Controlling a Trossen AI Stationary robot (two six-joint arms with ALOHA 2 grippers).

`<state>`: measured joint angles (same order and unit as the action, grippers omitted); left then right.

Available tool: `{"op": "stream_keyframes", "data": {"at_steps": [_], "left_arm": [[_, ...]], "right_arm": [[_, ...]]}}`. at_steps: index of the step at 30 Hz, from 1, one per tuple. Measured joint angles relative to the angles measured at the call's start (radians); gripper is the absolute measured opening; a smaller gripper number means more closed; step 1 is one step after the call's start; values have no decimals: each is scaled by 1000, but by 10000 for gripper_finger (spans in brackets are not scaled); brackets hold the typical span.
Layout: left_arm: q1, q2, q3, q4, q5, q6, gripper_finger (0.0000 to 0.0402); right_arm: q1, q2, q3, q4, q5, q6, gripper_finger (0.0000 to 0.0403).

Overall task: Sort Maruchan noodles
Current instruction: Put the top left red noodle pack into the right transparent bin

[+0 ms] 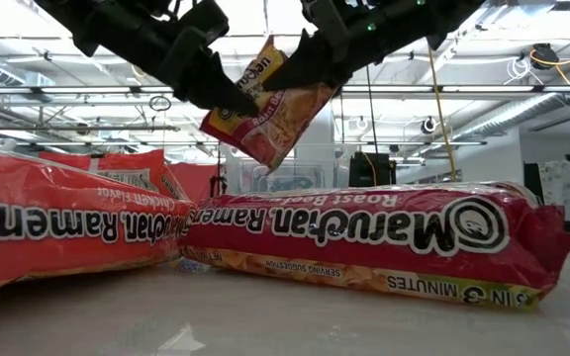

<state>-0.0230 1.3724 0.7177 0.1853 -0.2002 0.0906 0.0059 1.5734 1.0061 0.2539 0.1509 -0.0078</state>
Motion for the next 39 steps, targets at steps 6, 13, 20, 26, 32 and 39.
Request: {"op": "stream_keyframes", "data": {"at_steps": [6, 13, 20, 26, 32, 39], "left_arm": [[-25, 0, 0, 14, -7, -46, 197], [-45, -1, 0, 42, -10, -48, 246], [-50, -44, -1, 46, -10, -52, 250], [-53, -73, 0, 17, -14, -52, 250], [-52, -77, 0, -20, -18, -51, 250], [-52, -77, 0, -65, -18, -52, 250]], "right_arm": [[1, -30, 0, -41, -1, -5, 117], [8, -90, 0, -136, 5, 25, 112], [37, -189, -1, -269, 6, 46, 113], [88, -302, -1, -423, 6, 130, 114], [142, -430, -1, -543, 2, 260, 113], [212, -571, -1, -698, -147, 436, 113]]}}
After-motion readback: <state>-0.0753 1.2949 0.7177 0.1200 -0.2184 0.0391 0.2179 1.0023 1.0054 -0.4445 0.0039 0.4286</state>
